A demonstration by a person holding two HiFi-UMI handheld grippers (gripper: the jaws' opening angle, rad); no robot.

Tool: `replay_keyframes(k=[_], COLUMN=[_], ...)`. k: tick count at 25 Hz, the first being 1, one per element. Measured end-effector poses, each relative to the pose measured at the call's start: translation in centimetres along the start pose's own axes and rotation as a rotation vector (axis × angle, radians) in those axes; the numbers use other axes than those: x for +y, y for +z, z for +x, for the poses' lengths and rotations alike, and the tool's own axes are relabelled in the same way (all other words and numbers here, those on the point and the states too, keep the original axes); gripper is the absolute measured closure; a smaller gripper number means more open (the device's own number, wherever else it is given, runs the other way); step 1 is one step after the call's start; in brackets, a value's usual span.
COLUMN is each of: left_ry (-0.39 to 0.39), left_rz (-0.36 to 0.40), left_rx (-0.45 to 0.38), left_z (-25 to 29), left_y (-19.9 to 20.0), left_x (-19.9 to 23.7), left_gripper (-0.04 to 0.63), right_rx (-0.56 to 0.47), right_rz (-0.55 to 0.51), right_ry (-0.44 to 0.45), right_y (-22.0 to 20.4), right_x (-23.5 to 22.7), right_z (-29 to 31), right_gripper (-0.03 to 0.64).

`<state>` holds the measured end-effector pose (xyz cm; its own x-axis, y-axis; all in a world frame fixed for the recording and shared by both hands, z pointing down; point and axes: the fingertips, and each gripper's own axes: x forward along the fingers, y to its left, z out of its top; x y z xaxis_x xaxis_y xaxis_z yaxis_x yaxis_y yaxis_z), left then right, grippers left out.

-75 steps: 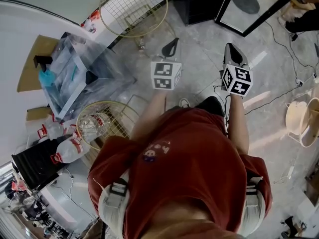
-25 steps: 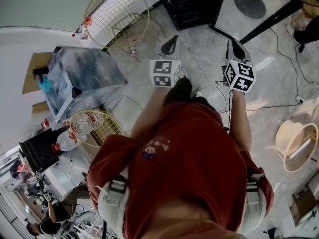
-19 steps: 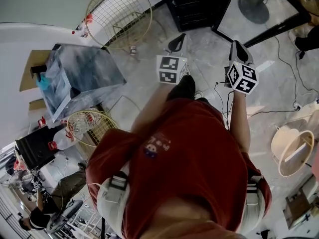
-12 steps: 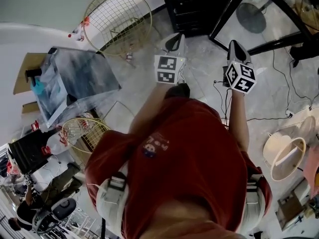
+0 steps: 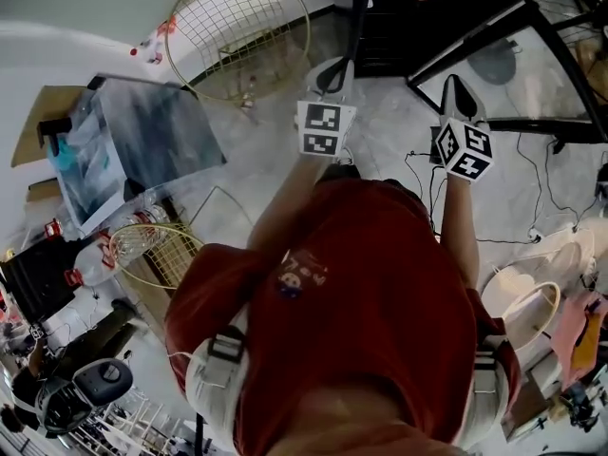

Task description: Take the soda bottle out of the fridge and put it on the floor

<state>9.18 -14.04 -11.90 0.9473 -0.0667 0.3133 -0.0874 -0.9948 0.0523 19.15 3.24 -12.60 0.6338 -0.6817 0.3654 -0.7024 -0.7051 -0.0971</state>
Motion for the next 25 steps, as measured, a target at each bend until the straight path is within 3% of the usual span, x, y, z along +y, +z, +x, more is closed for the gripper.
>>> replay_keyframes(k=[7,13,20,25], left_ry=[0.055,0.122,0.226,0.312], left_rz=[-0.028,-0.031,-0.032,-0.089], left_rx=[0.01,0.018,0.03,0.039], left_z=[1.2,3.0,7.1,11.1], left_y=[-0.3,0.2,1.3,1.8], left_x=[3.1,3.2,0.6,-3.3], left_gripper=[0.595,0.595,0.595,0.595], right_rx=[0.02,0.026,0.02,0.051], right_rz=[-0.028,-0.045,-0.067,-0.057], right_ry=[0.066,0.137,0.25,0.328], right_y=[0.7,1.2,2.4,1.9], right_x=[1.8,0.6,-3.7,-9.3], right_z=[4.2,6.9,10.4,12.1], right_gripper=[0.618,0.617,0.618,0.618])
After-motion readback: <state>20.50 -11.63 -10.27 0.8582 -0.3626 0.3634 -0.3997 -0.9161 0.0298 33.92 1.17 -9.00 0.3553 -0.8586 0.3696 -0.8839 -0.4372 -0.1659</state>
